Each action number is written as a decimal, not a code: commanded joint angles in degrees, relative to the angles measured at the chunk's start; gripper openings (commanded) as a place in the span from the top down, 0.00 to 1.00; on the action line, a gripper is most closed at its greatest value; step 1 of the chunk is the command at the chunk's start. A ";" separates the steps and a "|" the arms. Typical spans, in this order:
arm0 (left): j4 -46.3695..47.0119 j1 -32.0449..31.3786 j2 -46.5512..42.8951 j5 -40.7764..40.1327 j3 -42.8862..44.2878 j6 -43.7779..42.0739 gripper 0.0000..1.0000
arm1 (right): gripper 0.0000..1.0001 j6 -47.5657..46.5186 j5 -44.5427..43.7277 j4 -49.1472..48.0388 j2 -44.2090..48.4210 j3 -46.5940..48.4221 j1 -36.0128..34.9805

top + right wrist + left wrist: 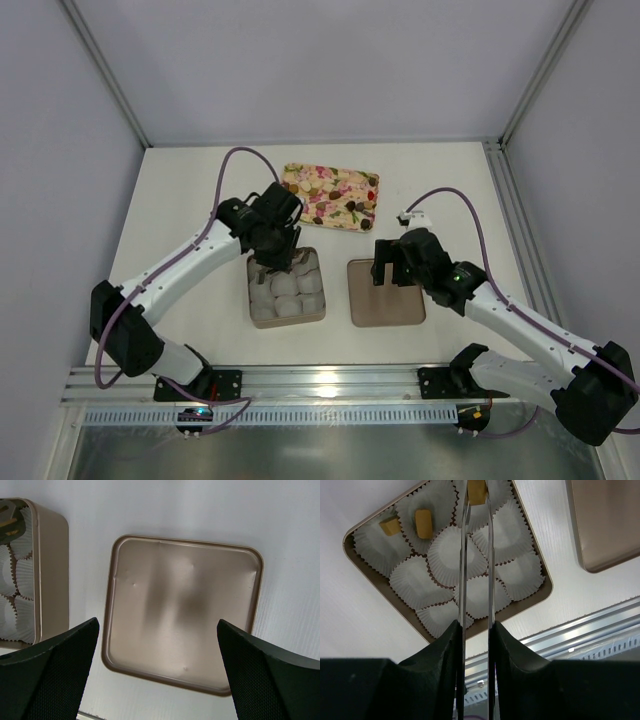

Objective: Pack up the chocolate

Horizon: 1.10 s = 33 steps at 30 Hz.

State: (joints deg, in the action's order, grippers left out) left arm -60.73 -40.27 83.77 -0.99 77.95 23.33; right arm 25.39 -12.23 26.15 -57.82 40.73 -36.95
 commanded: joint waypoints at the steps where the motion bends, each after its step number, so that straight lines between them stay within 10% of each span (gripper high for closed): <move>1: 3.07 -0.33 0.52 0.82 -0.08 0.31 0.69 | 0.00 -0.60 -0.08 -1.46 -0.18 1.81 0.30; 33: -3.70 1.16 5.52 -2.43 18.54 -3.38 0.53 | 0.00 -1.30 0.89 -1.54 -0.80 3.48 0.21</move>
State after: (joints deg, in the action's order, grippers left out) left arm -64.88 -39.94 86.35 -1.78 93.08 21.50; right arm 25.15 -11.35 26.15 -58.87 41.69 -36.91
